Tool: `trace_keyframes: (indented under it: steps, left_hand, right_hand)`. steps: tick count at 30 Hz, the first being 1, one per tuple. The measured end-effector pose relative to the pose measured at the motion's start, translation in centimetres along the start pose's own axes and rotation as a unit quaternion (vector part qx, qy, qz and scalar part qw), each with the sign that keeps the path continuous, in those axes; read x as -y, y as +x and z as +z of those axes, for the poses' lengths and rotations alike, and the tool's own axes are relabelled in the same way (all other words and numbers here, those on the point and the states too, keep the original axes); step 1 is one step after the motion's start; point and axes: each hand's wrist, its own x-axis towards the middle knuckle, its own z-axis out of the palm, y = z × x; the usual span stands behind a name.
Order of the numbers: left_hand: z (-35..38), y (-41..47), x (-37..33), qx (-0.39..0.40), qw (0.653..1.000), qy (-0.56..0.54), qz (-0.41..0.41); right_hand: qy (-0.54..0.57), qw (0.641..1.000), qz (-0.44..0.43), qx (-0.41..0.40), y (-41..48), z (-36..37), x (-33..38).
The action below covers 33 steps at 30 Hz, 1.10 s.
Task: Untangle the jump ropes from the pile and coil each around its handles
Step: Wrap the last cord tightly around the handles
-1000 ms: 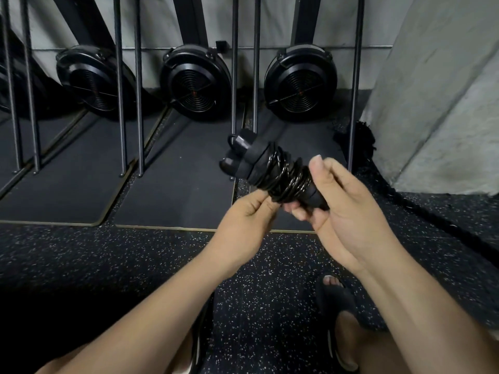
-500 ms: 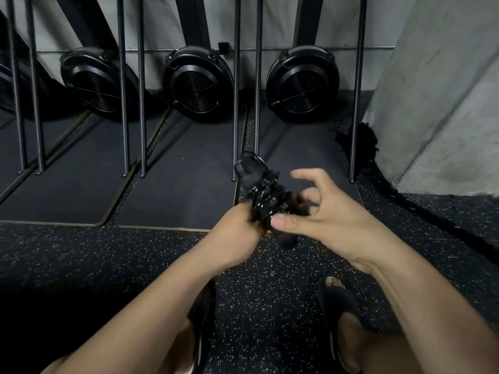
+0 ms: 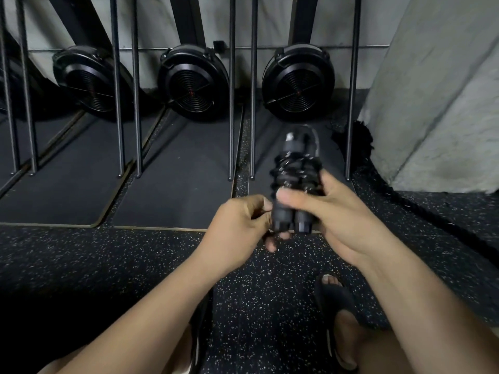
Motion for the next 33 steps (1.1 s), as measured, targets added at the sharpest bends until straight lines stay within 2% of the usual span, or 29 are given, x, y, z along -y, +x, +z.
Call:
trace_keyframes:
  steps: [4,10,13,17,23,26,30,33]
  left_hand:
    - [0.4,-0.5,0.0,-0.013,0.999,-0.042,-0.019]
    - [-0.3,-0.2,0.7,-0.035,0.991,-0.122,-0.039]
    - [-0.6,0.1,1.2,-0.050,0.998,-0.048,0.002]
    - [-0.7,0.6,1.7,-0.070,0.997,0.010,0.020]
    - [-0.5,0.9,1.9,-0.052,0.996,-0.071,-0.014]
    - [-0.6,1.2,2.0,-0.058,0.995,-0.076,0.000]
    - [-0.6,1.4,2.0,-0.063,0.993,-0.096,-0.019]
    - [-0.9,1.8,2.0,-0.070,0.998,0.003,0.002]
  right_hand:
    - [0.023,0.996,-0.032,-0.076,0.7,-0.5,-0.2]
    - [0.020,0.996,-0.053,-0.072,0.3,-0.2,-0.2]
    - [0.011,0.998,-0.034,-0.059,-0.2,0.1,0.4]
    - [-0.131,0.988,-0.042,-0.074,-0.3,-0.4,0.7]
    - [-0.316,0.943,-0.025,-0.106,-0.2,-0.3,0.4]
    - [-0.294,0.951,-0.014,-0.097,0.3,-0.6,0.0]
    - [-0.236,0.967,-0.013,-0.093,0.6,-0.9,-0.8]
    - [-0.237,0.960,-0.014,-0.147,0.4,-0.6,-1.3]
